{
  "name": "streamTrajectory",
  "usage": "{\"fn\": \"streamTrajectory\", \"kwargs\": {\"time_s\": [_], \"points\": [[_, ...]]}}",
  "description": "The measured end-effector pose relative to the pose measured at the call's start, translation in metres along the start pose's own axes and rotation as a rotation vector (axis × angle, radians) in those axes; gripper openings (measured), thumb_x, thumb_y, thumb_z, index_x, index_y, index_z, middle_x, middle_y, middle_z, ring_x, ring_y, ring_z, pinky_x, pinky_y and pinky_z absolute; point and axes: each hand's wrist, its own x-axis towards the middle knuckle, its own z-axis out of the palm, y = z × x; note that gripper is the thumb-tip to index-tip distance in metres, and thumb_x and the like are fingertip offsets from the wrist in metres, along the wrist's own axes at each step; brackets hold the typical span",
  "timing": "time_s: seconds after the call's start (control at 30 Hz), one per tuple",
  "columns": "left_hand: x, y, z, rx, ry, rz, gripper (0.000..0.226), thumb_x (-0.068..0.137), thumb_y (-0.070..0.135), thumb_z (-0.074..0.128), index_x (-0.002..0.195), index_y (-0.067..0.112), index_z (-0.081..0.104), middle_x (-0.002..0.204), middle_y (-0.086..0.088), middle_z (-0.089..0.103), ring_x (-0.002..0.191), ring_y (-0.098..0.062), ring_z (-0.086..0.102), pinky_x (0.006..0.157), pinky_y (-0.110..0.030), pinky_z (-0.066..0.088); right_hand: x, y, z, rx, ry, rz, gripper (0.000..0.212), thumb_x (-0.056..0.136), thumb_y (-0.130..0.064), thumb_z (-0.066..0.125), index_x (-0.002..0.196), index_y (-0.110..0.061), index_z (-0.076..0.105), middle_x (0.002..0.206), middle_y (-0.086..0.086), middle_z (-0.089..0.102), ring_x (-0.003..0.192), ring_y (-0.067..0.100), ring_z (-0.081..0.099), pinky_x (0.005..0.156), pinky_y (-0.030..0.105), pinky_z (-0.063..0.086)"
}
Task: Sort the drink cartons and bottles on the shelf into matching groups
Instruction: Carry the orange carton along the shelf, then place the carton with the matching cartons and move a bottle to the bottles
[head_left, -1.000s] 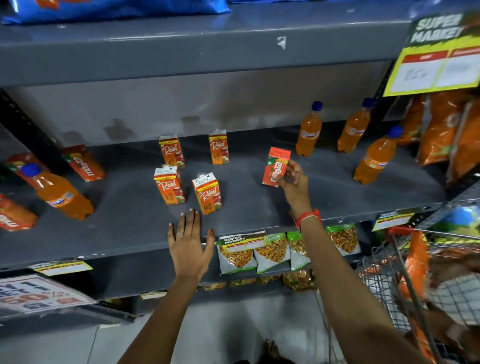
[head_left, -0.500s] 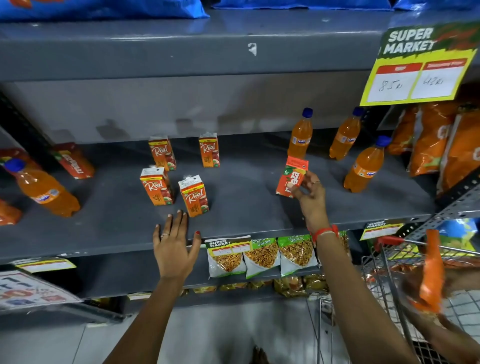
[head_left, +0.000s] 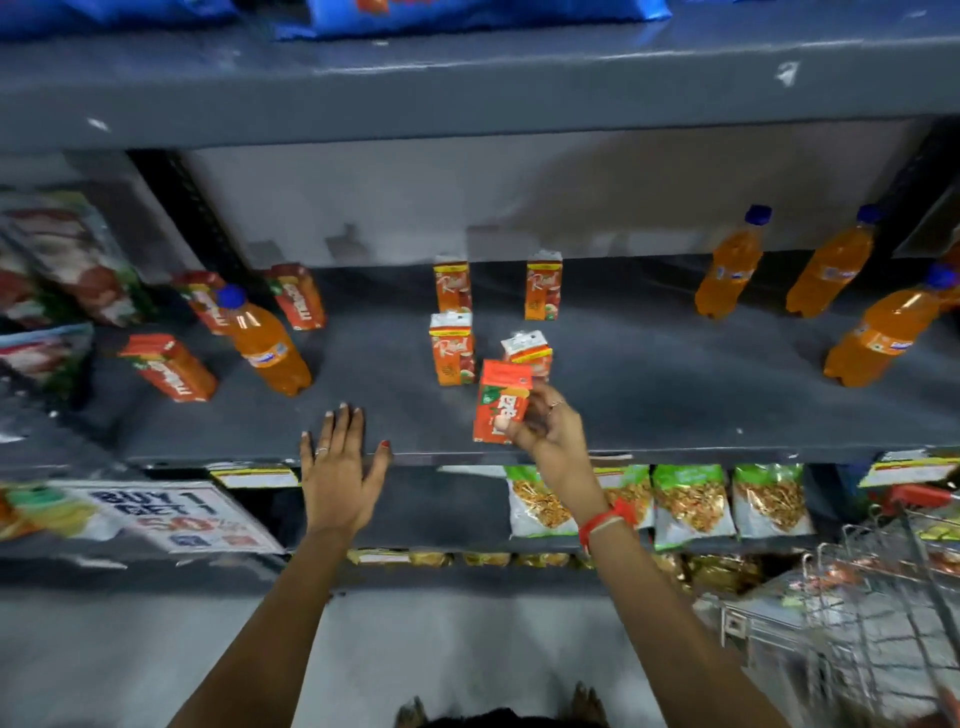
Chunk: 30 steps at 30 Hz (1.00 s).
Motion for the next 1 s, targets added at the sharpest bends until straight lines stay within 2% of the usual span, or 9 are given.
{"fn": "streamTrajectory", "kwargs": {"time_s": [0.13, 0.2, 0.3, 0.43, 0.63, 0.73, 0.83, 0.93, 1.0], "points": [[0.013, -0.048, -0.014, 0.02, -0.016, -0.053, 0.072, 0.084, 0.054, 0.024, 0.14, 0.008, 0.03, 0.151, -0.012, 0.03, 0.142, -0.028, 0.021, 0.116, -0.051, 0.008, 0.017, 0.004, 0.074, 0.022, -0.048, -0.021, 0.05, 0.076, 0.013, 0.062, 0.121, 0.001, 0.045, 0.114, 0.014, 0.057, 0.101, 0.02, 0.055, 0.079, 0.012, 0.05], [0.015, -0.066, -0.019, 0.025, -0.025, -0.069, 0.071, 0.084, 0.052, 0.027, 0.14, 0.008, 0.03, 0.151, -0.012, 0.031, 0.142, -0.027, 0.021, 0.116, -0.051, 0.007, 0.03, 0.008, 0.102, 0.034, -0.039, -0.021, 0.05, 0.076, 0.014, 0.061, 0.121, 0.0, 0.045, 0.117, 0.016, 0.056, 0.103, 0.019, 0.054, 0.081, 0.016, 0.049], [0.015, -0.097, -0.027, 0.023, -0.01, -0.064, 0.079, 0.081, 0.059, 0.02, 0.14, 0.008, 0.03, 0.151, -0.012, 0.031, 0.142, -0.026, 0.022, 0.116, -0.05, 0.007, 0.052, 0.016, 0.141, 0.006, -0.051, -0.027, 0.049, 0.076, 0.014, 0.061, 0.12, 0.002, 0.045, 0.122, 0.025, 0.056, 0.102, 0.02, 0.054, 0.083, 0.023, 0.049], [0.021, -0.131, -0.034, 0.032, -0.002, -0.041, 0.086, 0.077, 0.064, 0.014, 0.141, 0.009, 0.029, 0.151, -0.011, 0.031, 0.142, -0.025, 0.022, 0.117, -0.049, 0.006, 0.078, 0.023, 0.181, -0.047, 0.004, -0.022, 0.047, 0.076, 0.01, 0.063, 0.12, -0.001, 0.048, 0.116, 0.017, 0.06, 0.101, 0.018, 0.055, 0.085, 0.03, 0.047], [0.02, -0.142, -0.032, 0.047, 0.0, -0.007, 0.097, 0.076, 0.074, -0.004, 0.142, 0.01, 0.026, 0.152, -0.009, 0.03, 0.142, -0.023, 0.021, 0.118, -0.048, 0.004, 0.1, 0.029, 0.209, -0.117, 0.084, -0.046, 0.045, 0.081, 0.006, 0.06, 0.124, 0.0, 0.047, 0.124, 0.021, 0.058, 0.113, 0.031, 0.056, 0.095, 0.037, 0.047], [0.021, -0.142, -0.031, 0.024, 0.019, -0.009, 0.092, 0.079, 0.072, 0.002, 0.141, 0.01, 0.029, 0.151, -0.009, 0.033, 0.141, -0.024, 0.023, 0.117, -0.048, 0.006, 0.103, 0.03, 0.214, -0.193, 0.075, -0.053, 0.047, 0.085, 0.002, 0.057, 0.129, -0.003, 0.043, 0.13, 0.02, 0.055, 0.12, 0.032, 0.052, 0.103, 0.043, 0.044], [0.021, -0.144, -0.028, 0.002, 0.023, -0.011, 0.081, 0.082, 0.065, 0.015, 0.14, 0.011, 0.03, 0.151, -0.008, 0.033, 0.142, -0.023, 0.023, 0.117, -0.047, 0.007, 0.094, 0.03, 0.217, -0.259, 0.172, -0.108, 0.055, 0.084, 0.0, 0.059, 0.135, -0.008, 0.038, 0.136, 0.018, 0.047, 0.127, 0.029, 0.045, 0.106, 0.039, 0.038], [0.022, -0.144, -0.026, -0.009, 0.041, -0.016, 0.077, 0.083, 0.062, 0.021, 0.139, 0.01, 0.033, 0.148, -0.01, 0.037, 0.14, -0.025, 0.027, 0.116, -0.049, 0.01, 0.075, 0.025, 0.227, -0.222, 0.35, -0.278, 0.052, 0.079, 0.0, 0.064, 0.126, -0.015, 0.048, 0.126, 0.01, 0.05, 0.115, 0.017, 0.051, 0.098, 0.034, 0.047], [0.022, -0.143, -0.025, -0.026, 0.058, -0.019, 0.075, 0.084, 0.06, 0.025, 0.137, 0.008, 0.037, 0.146, -0.012, 0.041, 0.138, -0.027, 0.031, 0.115, -0.05, 0.014, 0.067, 0.02, 0.239, -0.267, 0.292, -0.379, 0.046, 0.077, -0.001, 0.065, 0.118, -0.017, 0.053, 0.112, 0.002, 0.054, 0.1, 0.011, 0.055, 0.088, 0.031, 0.053]]}}
